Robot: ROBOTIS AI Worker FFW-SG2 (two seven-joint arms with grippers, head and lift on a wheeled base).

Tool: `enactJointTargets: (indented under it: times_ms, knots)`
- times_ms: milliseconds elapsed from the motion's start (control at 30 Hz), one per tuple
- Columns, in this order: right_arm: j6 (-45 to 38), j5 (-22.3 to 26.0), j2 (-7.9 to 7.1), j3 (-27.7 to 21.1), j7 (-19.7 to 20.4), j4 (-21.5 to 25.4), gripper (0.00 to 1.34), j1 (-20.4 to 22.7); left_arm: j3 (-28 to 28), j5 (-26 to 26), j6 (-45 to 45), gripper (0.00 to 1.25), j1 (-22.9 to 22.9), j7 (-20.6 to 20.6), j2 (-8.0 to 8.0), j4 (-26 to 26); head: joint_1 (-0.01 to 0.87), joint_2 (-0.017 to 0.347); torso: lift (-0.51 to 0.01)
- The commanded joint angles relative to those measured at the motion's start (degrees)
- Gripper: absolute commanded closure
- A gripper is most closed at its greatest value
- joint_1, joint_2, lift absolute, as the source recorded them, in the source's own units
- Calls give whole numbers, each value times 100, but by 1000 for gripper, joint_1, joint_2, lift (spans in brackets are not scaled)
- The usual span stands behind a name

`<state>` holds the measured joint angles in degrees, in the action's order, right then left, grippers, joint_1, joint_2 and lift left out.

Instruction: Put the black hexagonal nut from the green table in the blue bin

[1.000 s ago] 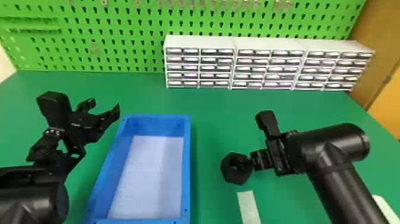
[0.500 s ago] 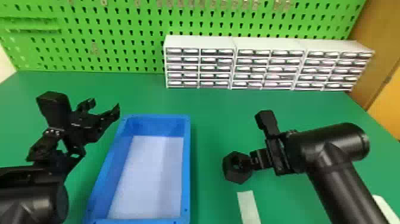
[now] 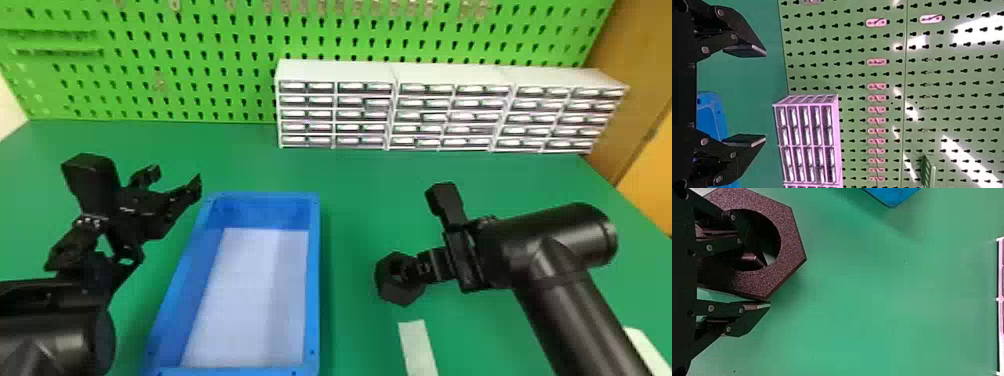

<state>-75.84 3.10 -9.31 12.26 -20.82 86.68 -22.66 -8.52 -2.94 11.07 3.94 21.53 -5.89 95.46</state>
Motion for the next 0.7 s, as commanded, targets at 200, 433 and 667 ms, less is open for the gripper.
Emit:
enactJointTargets:
  times_ms: [200, 433, 667]
  knots:
    - [-1, -64, 0, 57, -1, 7, 1012, -19, -1, -5, 0, 478, -7, 0, -9, -1, 691, 9, -97]
    - [-1, -72, 0, 57, -1, 7, 1012, -19, -1, -5, 0, 478, -7, 0, 0, -1, 691, 9, -97]
    - [52, -90, 0, 49, -1, 24, 1013, -10, -1, -5, 0, 478, -16, 0, -9, -1, 691, 9, -97]
